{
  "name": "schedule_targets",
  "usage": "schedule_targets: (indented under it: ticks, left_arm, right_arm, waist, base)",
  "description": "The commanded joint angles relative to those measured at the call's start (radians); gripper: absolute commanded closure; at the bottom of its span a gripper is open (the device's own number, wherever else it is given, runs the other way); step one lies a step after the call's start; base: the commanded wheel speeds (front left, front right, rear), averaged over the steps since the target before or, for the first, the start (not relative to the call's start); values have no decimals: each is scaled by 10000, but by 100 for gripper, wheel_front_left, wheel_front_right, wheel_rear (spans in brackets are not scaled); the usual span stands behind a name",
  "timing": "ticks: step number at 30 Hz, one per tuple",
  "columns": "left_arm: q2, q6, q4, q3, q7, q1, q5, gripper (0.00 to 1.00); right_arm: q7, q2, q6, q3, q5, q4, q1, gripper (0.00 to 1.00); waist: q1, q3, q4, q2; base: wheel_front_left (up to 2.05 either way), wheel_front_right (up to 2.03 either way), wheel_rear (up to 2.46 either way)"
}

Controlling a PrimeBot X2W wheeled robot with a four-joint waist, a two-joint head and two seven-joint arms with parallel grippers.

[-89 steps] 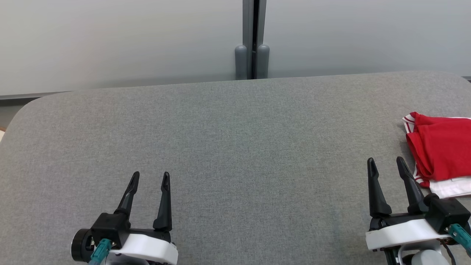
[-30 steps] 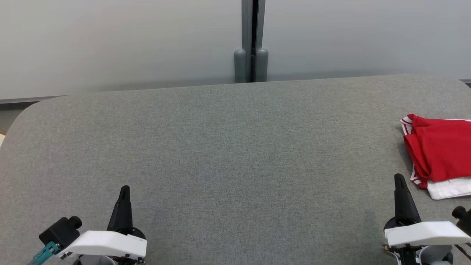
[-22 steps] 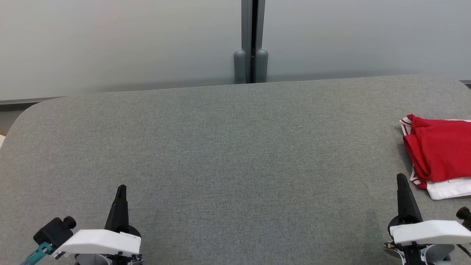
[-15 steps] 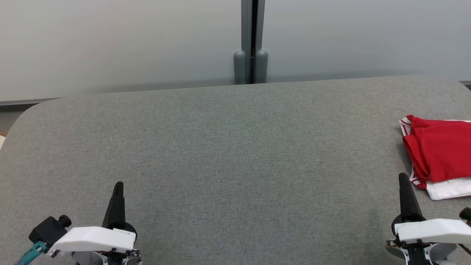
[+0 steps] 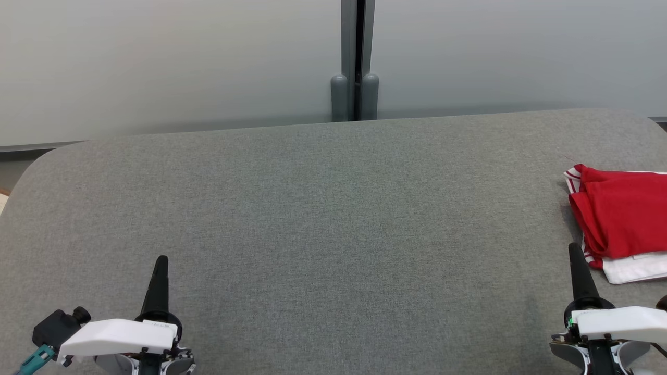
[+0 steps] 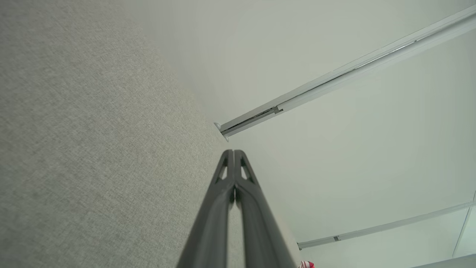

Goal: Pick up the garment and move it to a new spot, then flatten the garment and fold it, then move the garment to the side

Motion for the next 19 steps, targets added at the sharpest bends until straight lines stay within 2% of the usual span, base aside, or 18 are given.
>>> schedule_targets:
  ticks: [1, 19]
  left_arm:
    - [50, -79, -68, 83, 40, -318, -232, 100]
    - [44, -315, -14, 436, 503, -425, -1781, 100]
  right_arm:
    - [66, -65, 0, -63, 248, -98, -165, 100]
    - [535, -43, 0, -303, 1863, -105, -228, 100]
  waist:
    - [0, -5, -1, 0]
    - [0, -86, -12, 0]
  base:
    - [0, 0, 0]
    - [0, 0, 0]
